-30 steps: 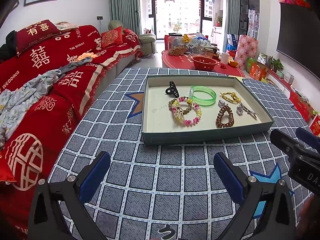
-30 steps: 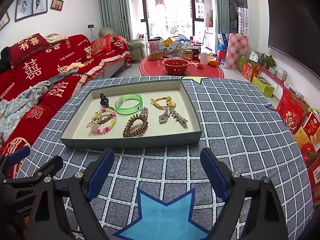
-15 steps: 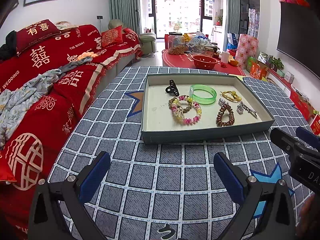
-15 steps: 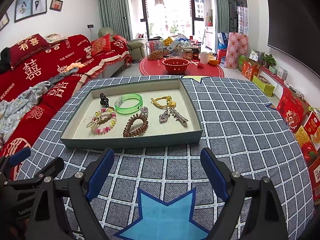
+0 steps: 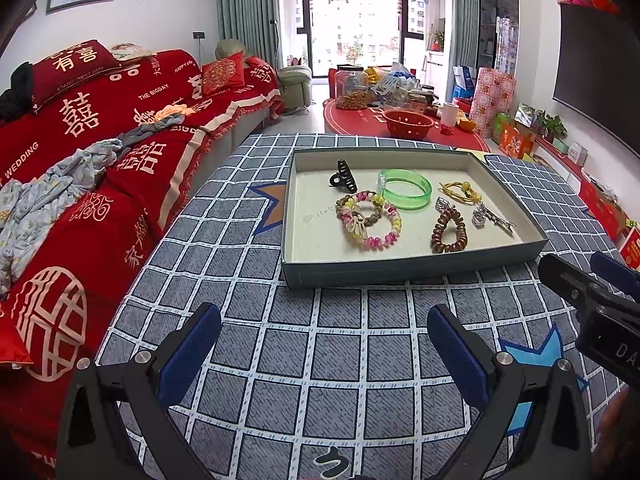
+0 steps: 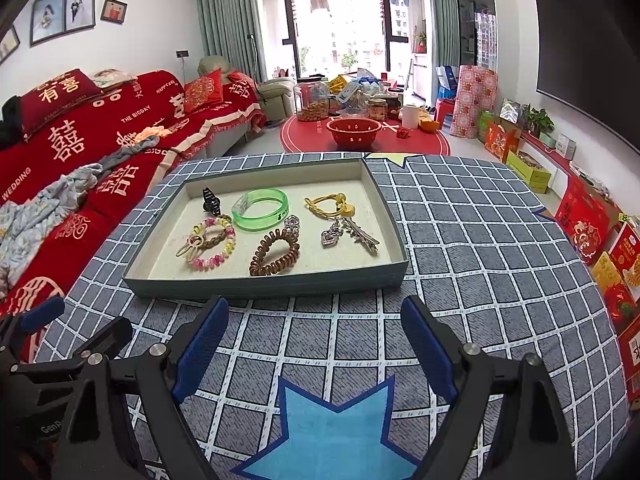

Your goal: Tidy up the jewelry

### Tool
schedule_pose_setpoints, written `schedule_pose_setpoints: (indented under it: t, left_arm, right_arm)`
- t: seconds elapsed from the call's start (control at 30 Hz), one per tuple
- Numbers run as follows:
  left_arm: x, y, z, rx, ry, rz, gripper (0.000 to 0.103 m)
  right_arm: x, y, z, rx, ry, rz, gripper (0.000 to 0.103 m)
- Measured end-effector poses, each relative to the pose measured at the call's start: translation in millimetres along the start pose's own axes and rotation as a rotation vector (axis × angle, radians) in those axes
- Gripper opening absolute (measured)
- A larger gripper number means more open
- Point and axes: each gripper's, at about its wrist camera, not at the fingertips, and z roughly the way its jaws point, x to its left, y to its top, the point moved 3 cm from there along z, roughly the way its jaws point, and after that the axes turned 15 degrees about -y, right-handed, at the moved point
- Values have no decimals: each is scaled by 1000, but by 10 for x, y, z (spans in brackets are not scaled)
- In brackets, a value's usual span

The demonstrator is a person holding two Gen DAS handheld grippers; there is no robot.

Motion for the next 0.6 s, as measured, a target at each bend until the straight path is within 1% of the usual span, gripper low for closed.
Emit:
schedule_pose_setpoints:
  t: [0.6]
  left_arm:
    - [4, -8, -3, 2, 1, -2, 103]
  right_arm:
    - [-3, -3, -2, 0, 0, 1, 90]
